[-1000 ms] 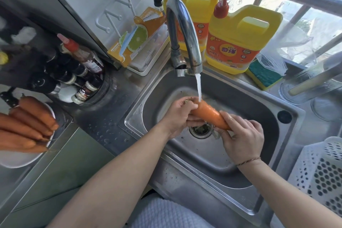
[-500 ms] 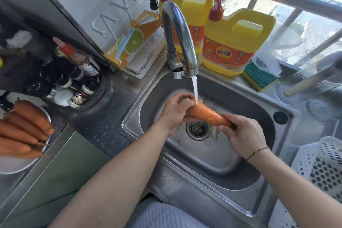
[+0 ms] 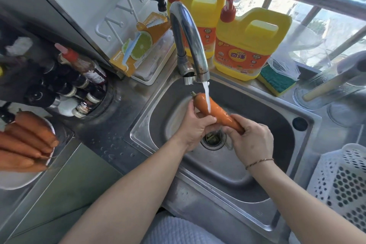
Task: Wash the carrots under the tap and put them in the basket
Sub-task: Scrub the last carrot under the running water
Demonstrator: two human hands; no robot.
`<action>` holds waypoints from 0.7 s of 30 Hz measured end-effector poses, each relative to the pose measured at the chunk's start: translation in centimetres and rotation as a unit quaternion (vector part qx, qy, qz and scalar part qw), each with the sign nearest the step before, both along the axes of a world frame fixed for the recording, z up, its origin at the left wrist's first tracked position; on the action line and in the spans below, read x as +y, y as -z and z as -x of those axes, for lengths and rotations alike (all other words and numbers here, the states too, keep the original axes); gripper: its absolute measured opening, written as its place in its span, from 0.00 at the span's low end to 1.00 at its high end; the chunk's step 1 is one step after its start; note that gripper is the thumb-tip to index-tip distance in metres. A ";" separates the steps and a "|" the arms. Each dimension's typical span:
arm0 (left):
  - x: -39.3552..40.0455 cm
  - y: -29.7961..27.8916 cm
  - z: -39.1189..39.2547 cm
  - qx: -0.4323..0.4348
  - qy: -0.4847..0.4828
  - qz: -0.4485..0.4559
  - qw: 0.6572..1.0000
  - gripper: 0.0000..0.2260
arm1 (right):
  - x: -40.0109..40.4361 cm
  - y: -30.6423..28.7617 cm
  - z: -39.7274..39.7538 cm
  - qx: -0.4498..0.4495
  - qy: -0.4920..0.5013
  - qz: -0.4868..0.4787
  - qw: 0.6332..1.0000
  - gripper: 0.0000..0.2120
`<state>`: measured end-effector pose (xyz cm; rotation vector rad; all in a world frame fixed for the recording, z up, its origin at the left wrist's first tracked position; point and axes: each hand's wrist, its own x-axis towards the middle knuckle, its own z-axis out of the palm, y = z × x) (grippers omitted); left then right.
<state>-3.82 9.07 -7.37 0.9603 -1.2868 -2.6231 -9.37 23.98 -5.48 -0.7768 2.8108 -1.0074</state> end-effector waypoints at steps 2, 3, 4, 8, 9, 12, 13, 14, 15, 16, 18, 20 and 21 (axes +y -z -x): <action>-0.3 -0.1 -0.1 0.009 0.009 -0.010 1.000 0.30 | -0.2 0.0 0.1 -0.002 -0.010 0.001 1.000 0.16; -0.4 -0.1 -0.3 0.009 0.016 -0.011 1.000 0.31 | -0.2 0.0 0.1 -0.007 -0.014 0.004 1.000 0.16; -0.4 -0.1 -0.4 0.006 0.021 -0.004 1.000 0.31 | -0.3 0.0 0.0 -0.018 -0.018 0.007 1.000 0.17; -0.1 -0.1 -0.7 -0.021 0.039 0.029 0.999 0.33 | -0.5 0.5 -0.3 -0.075 -0.024 0.004 0.997 0.17; -0.3 -0.1 -0.7 -0.028 0.027 0.029 0.999 0.35 | -0.6 0.7 -0.3 -0.086 -0.025 0.000 0.996 0.17; -0.7 -0.3 -0.3 -0.043 -0.023 0.016 0.999 0.37 | -1.1 0.6 0.0 -0.098 -0.025 0.011 0.995 0.15; -0.8 -0.3 -0.2 -0.046 -0.032 0.014 0.998 0.35 | -1.4 0.5 0.1 -0.087 -0.020 0.015 0.996 0.13; -1.0 -0.3 -0.2 -0.049 -0.039 0.013 0.998 0.33 | -1.8 0.3 0.2 -0.074 -0.014 0.017 0.997 0.11; -1.1 -0.3 -0.2 -0.054 -0.044 0.017 0.997 0.32 | -2.2 0.2 0.4 -0.065 -0.011 0.016 0.998 0.09; -1.3 -0.2 -0.2 -0.060 -0.047 0.025 0.997 0.31 | -2.6 0.2 0.5 -0.065 -0.007 0.019 0.998 0.07; -1.7 0.2 -0.4 -0.072 -0.044 0.038 0.996 0.31 | -3.3 0.5 0.8 -0.085 0.001 0.023 0.996 0.04; -2.1 0.2 -0.5 -0.079 -0.047 0.033 0.995 0.29 | -3.7 1.0 1.1 -0.111 -0.003 0.008 0.994 0.04; -2.2 0.1 -0.5 -0.082 -0.050 0.030 0.995 0.28 | -3.8 1.2 1.1 -0.121 -0.011 0.001 0.993 0.04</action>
